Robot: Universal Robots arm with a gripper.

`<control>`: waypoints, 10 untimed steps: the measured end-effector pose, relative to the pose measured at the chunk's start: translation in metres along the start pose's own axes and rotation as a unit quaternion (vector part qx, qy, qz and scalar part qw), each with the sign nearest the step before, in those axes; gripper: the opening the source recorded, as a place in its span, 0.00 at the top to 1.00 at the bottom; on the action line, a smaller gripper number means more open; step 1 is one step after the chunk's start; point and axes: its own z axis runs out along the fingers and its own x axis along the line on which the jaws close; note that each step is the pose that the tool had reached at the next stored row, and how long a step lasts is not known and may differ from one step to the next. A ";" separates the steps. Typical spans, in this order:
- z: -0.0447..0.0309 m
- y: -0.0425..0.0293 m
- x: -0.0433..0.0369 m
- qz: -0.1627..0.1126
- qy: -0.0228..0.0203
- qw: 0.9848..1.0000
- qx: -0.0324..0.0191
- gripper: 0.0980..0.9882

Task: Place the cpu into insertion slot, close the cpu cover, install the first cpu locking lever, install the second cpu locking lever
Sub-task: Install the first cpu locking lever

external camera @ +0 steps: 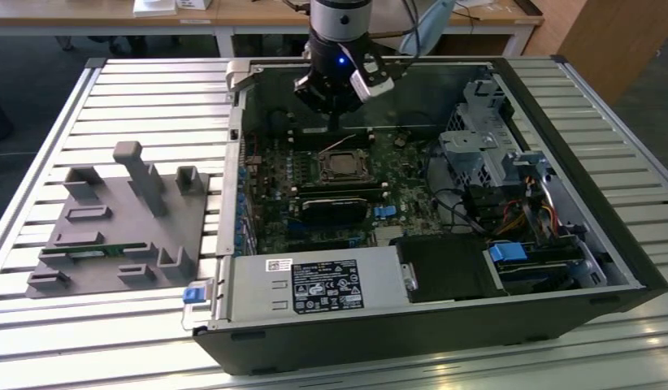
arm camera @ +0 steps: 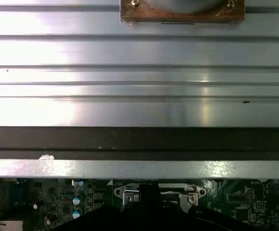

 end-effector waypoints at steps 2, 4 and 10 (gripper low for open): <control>0.0017 -0.0002 -0.0001 -0.007 -0.001 1.000 0.000 0.99; 0.0042 -0.0004 -0.0007 -0.008 -0.002 1.000 0.000 0.99; 0.0107 0.0016 -0.0102 -0.008 -0.002 1.000 0.000 0.99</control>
